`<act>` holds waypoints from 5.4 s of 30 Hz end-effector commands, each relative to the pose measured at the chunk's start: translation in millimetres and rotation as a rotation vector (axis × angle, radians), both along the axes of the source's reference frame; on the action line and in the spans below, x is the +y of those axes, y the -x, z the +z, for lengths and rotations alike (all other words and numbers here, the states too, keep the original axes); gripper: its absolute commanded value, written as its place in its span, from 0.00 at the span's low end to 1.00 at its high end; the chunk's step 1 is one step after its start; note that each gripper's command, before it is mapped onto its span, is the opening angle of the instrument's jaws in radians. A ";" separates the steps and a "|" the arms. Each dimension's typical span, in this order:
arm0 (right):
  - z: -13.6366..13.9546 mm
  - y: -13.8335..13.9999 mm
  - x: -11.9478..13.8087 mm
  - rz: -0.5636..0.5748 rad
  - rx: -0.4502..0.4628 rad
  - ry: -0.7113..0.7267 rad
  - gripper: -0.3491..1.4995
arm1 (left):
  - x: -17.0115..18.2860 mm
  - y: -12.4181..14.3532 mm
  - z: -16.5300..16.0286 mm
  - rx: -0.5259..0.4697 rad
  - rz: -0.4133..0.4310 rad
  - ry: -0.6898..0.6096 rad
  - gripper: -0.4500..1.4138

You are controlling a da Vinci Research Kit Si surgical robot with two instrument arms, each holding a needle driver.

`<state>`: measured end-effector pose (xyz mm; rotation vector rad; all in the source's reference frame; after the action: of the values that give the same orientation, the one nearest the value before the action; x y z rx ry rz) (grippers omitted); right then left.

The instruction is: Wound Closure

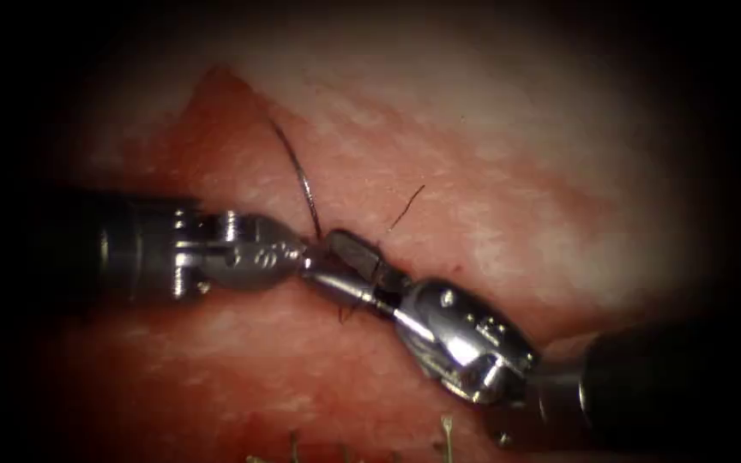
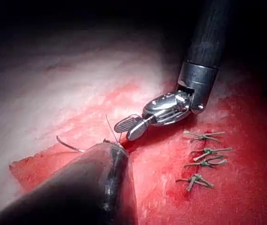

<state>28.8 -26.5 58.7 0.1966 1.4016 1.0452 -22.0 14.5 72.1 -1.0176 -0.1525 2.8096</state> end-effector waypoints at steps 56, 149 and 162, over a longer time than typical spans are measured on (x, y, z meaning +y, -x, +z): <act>7.6 4.4 -2.2 0.600 -0.059 -0.543 0.54 | 0.8 2.0 -1.1 0.003 -0.078 0.010 0.00; 4.0 -0.3 -9.5 -0.009 -0.255 -0.271 0.00 | 25.0 0.7 12.7 0.105 -0.221 0.006 0.00; 2.9 -1.2 -12.1 -0.139 -0.230 -0.323 0.00 | 25.9 0.9 15.0 0.110 -0.219 0.030 0.00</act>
<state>29.9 -37.6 61.3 0.3895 0.9948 1.1338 -22.2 40.5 86.6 -0.8264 0.0155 2.6651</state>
